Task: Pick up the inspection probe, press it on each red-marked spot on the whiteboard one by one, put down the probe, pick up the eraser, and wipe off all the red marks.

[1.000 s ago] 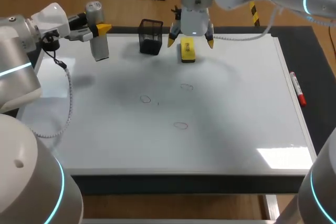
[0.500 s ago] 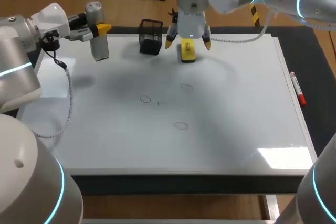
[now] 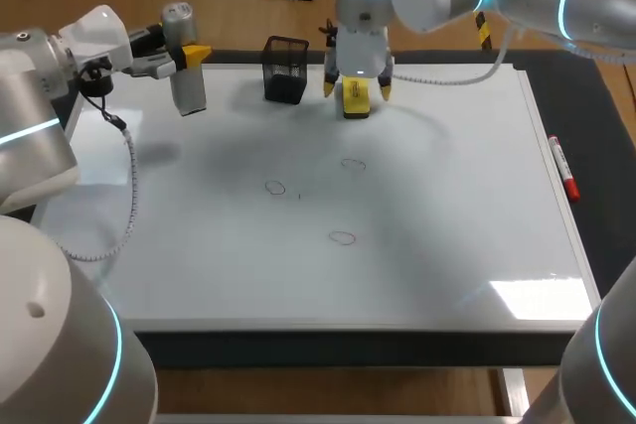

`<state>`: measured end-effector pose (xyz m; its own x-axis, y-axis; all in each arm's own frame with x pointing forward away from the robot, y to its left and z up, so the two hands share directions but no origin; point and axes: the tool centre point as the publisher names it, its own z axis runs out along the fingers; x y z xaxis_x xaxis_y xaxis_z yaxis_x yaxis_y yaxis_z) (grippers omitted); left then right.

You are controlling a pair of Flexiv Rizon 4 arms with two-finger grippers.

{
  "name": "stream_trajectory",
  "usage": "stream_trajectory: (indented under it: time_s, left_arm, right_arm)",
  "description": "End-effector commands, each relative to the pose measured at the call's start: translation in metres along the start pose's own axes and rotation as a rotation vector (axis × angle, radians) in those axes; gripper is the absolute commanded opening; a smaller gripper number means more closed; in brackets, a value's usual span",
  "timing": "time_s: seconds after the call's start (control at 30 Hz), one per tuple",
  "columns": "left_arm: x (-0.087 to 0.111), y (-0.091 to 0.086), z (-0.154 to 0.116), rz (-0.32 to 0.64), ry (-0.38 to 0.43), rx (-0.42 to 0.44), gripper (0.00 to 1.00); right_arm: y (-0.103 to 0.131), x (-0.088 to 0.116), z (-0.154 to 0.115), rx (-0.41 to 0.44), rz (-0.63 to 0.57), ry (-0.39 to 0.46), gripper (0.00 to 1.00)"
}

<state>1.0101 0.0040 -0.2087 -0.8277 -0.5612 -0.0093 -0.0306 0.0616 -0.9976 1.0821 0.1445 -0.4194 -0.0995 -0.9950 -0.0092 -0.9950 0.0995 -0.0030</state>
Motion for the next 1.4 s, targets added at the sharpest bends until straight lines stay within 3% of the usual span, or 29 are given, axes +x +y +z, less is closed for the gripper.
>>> stream_trajectory:
  time_s: [0.03, 0.27, 0.47, 0.67, 1.23, 1.4]
  left_arm:
    - [0.000, -0.001, 0.000, 0.001, -0.003, 0.002, 0.00]
    - [0.000, -0.001, 0.000, 0.001, -0.003, 0.002, 0.00]
    - [0.000, -0.001, 0.000, 0.001, -0.003, 0.002, 0.00]
    - [0.000, -0.001, 0.000, 0.001, -0.003, 0.002, 0.00]
    - [0.000, -0.001, 0.000, 0.001, -0.003, 0.002, 0.00]
    - [0.000, -0.001, 0.000, 0.001, -0.003, 0.002, 0.00]
  right_arm:
    - [0.001, -0.002, -0.004, 0.021, -0.001, 0.018, 0.00]
    - [0.006, 0.001, -0.017, 0.053, 0.003, 0.022, 0.00]
    - [0.009, 0.019, -0.028, 0.066, 0.072, -0.003, 0.00]
    - [0.011, 0.052, -0.036, 0.075, 0.175, -0.001, 0.00]
    - [0.045, 0.153, -0.042, 0.059, 0.448, -0.024, 0.00]
    - [0.055, 0.169, -0.040, 0.046, 0.495, -0.029, 0.00]
